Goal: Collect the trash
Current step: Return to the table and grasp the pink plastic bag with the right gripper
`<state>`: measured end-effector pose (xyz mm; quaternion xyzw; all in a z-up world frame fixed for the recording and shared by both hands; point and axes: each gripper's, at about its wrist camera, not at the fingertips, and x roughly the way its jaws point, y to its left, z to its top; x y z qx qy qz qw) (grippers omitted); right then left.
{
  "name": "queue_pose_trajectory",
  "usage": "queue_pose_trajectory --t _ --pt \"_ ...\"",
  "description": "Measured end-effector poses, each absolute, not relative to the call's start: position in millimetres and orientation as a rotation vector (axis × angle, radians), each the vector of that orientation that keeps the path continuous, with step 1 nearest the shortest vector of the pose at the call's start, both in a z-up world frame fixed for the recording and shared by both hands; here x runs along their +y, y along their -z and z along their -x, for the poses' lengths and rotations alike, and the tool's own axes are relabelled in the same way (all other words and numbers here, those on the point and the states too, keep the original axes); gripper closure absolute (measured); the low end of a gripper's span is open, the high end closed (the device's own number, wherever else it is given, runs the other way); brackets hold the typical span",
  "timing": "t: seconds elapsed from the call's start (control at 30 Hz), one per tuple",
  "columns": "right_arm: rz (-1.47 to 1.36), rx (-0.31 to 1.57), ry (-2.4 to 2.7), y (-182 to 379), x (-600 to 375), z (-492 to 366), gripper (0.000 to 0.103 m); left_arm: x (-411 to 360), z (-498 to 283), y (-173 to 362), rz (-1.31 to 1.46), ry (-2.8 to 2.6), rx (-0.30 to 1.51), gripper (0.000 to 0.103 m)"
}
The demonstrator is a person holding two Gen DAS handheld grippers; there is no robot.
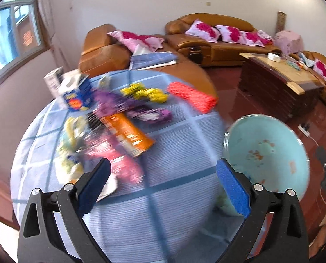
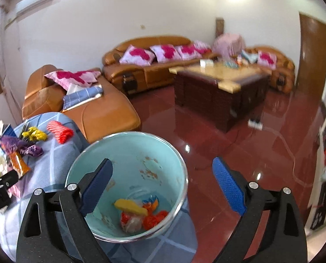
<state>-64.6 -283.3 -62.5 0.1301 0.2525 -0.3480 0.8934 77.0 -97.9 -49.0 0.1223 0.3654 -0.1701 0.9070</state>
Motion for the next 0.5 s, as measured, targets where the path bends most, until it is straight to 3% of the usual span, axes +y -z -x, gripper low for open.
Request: queue_pose_trajectory --t 0.43,0.5 --pt "-0.224 0.562 0.467 68.4 -223.2 15.4 0.013 34.0 -112.4 73.2 -0.142 0.12 0.806 0.008" --pt "-0.195 0.572 0.428 67.5 -209.0 4.5 0.018 48.5 -116.2 77.3 -0.141 0.092 0.817 0.008"
